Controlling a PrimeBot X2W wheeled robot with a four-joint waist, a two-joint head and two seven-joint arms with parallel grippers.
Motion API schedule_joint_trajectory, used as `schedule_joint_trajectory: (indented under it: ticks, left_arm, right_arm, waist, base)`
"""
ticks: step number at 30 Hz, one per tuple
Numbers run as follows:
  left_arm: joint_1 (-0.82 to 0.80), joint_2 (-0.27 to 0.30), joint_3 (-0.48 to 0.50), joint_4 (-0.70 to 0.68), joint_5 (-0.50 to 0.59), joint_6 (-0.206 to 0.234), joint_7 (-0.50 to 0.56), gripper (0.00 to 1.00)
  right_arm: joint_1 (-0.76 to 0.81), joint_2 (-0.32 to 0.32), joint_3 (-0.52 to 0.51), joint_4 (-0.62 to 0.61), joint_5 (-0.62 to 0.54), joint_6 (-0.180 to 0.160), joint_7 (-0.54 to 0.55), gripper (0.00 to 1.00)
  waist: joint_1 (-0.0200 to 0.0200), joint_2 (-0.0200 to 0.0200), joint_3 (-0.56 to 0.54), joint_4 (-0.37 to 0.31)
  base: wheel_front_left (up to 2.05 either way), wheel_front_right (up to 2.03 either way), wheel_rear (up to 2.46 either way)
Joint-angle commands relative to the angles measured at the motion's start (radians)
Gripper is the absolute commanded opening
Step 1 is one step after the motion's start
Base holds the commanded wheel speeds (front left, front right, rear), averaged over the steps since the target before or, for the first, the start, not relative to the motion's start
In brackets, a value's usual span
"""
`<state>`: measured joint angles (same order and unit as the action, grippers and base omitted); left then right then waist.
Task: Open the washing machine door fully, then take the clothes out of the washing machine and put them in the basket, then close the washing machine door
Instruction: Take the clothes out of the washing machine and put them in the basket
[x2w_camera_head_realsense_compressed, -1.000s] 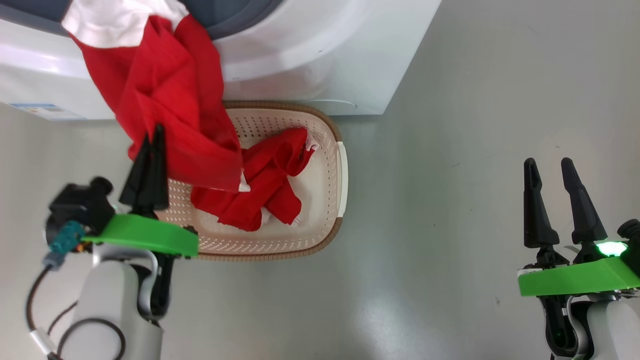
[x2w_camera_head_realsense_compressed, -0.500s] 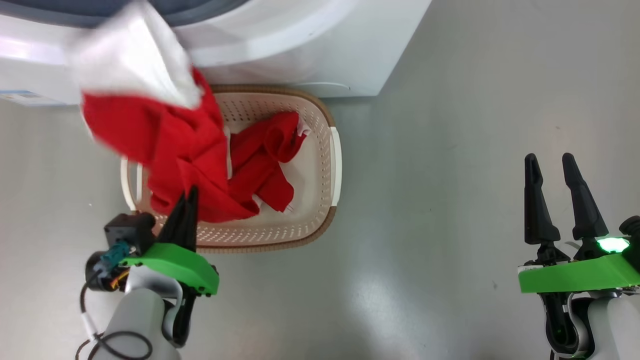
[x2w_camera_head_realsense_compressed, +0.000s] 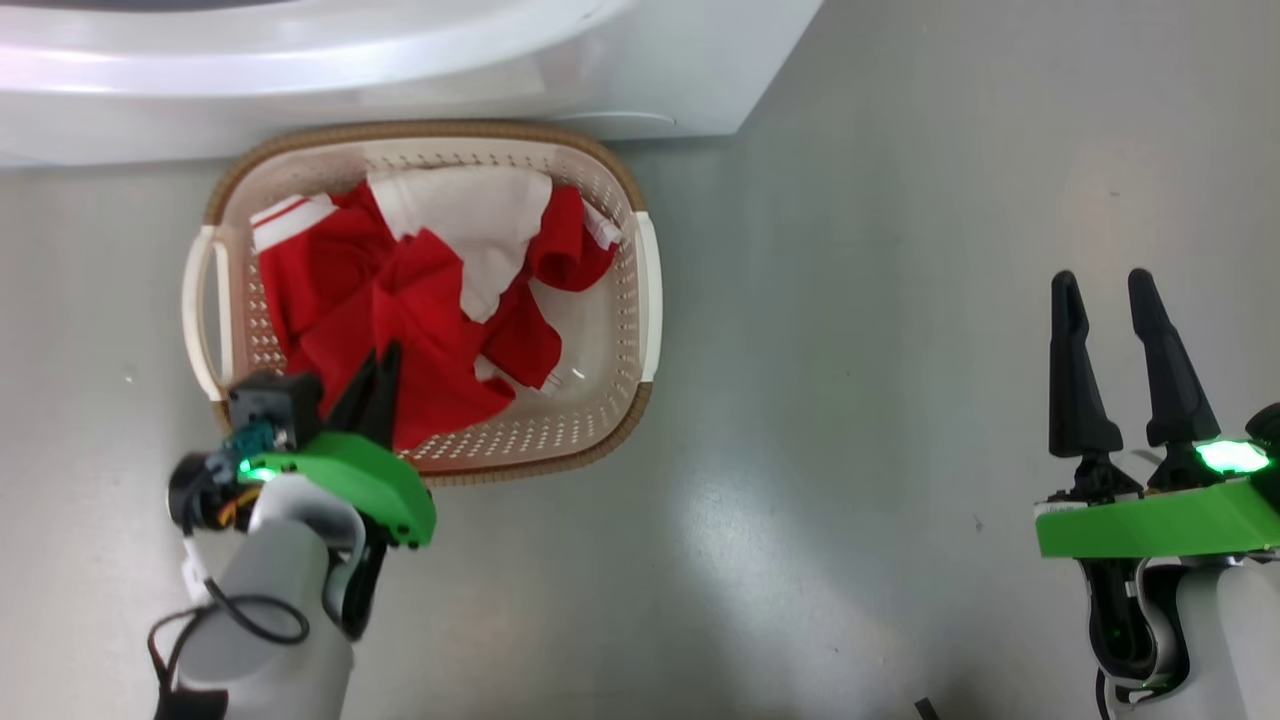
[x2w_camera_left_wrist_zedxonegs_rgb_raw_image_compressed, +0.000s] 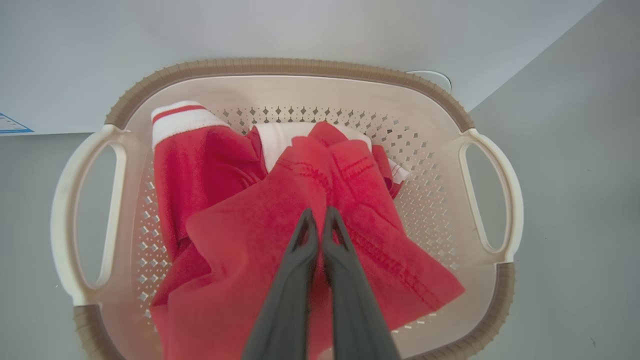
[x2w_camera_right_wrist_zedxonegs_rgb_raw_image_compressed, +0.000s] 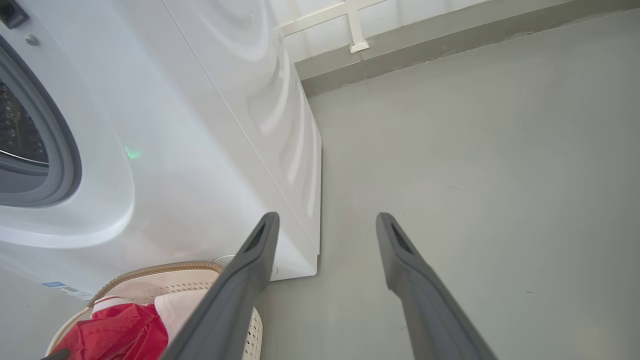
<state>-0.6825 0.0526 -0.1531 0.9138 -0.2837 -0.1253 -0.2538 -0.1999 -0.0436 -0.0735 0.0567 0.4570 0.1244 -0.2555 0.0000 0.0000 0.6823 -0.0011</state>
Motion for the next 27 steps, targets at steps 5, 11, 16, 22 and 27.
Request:
schedule_joint_trajectory:
  ticks: [5, 11, 16, 22, 27]
  left_arm:
    - [-0.035, 0.040, 0.012, 0.014, -0.010, -0.005, -0.008, 0.13]
    - [-0.071, 0.046, 0.020, 0.055, -0.002, -0.005, -0.008, 1.00]
    - [-0.073, 0.044, 0.034, 0.063, 0.007, -0.005, -0.008, 1.00]
    - [-0.036, 0.044, 0.066, 0.039, 0.019, -0.005, -0.008, 1.00]
    - [0.002, 0.047, 0.097, -0.008, 0.044, -0.005, -0.008, 1.00]
  right_arm:
    - [-0.009, -0.007, 0.029, -0.028, -0.007, 0.006, -0.006, 1.00]
    - [-0.016, -0.007, 0.033, -0.024, -0.006, 0.006, -0.006, 1.00]
    - [-0.017, -0.007, 0.031, -0.017, -0.006, 0.006, -0.006, 1.00]
    - [-0.007, -0.007, 0.028, -0.004, -0.014, 0.006, -0.006, 1.00]
    - [0.005, -0.007, 0.037, 0.006, -0.030, 0.006, -0.006, 1.00]
  waist:
    - [0.0000, 0.0000, 0.026, -0.005]
    - [0.0000, 0.0000, 0.029, -0.009]
    - [0.0000, 0.0000, 0.011, -0.007]
    - [0.0000, 0.0000, -0.039, -0.003]
    - [0.0000, 0.0000, -0.090, 0.005]
  base:
    - [0.00, 0.00, 0.00]
    - [0.00, 0.00, 0.00]
    - [0.00, 0.00, 0.00]
    - [0.00, 0.00, 0.00]
    - [0.00, 0.00, 0.00]
